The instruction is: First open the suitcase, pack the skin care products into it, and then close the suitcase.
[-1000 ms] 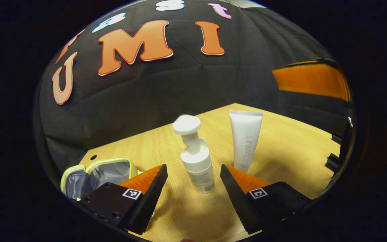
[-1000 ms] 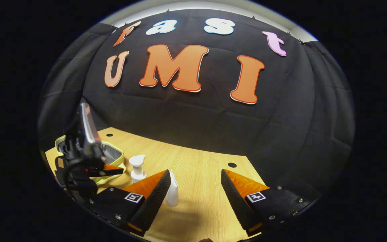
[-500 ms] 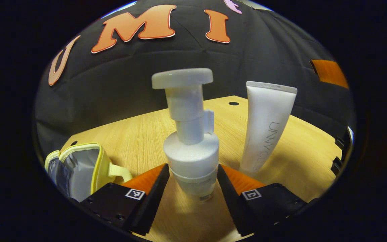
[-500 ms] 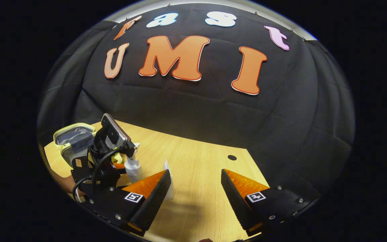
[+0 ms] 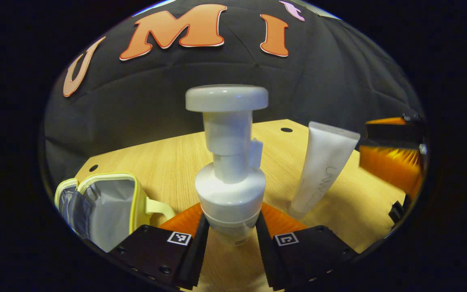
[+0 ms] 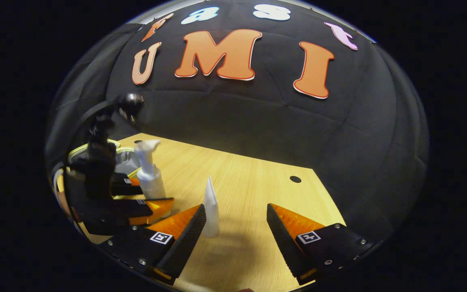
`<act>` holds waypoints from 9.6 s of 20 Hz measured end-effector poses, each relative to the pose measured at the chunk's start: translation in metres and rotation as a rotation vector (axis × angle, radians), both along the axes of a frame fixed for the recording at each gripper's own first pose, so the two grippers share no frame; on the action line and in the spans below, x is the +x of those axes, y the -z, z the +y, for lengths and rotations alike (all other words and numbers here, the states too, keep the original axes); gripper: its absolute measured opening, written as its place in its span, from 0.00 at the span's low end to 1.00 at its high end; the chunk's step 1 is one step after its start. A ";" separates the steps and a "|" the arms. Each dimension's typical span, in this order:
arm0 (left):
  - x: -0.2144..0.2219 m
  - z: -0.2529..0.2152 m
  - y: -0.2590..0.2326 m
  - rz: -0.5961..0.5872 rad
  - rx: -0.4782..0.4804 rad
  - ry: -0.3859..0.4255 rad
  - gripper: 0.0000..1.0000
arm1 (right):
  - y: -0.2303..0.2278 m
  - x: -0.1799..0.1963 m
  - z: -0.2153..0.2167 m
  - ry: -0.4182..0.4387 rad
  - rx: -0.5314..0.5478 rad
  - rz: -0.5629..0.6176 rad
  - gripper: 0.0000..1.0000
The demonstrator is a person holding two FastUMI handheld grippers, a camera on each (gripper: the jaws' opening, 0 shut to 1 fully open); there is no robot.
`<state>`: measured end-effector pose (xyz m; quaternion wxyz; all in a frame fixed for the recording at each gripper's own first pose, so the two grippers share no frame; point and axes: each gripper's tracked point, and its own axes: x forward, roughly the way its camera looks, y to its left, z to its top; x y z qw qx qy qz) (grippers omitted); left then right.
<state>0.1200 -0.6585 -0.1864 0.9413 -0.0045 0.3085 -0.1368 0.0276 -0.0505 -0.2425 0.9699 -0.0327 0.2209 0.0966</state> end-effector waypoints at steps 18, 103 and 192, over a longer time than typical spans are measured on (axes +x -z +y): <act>-0.031 0.123 -0.138 -0.108 0.102 -0.197 0.60 | 0.096 0.026 0.058 -0.146 0.034 0.190 0.57; -0.121 0.493 -0.024 0.341 0.201 -0.662 0.79 | 0.063 -0.003 0.364 -0.075 0.317 0.978 0.42; -0.056 0.478 -0.203 -0.082 -0.107 -0.531 0.04 | -0.189 0.013 0.087 0.244 0.454 -0.062 0.95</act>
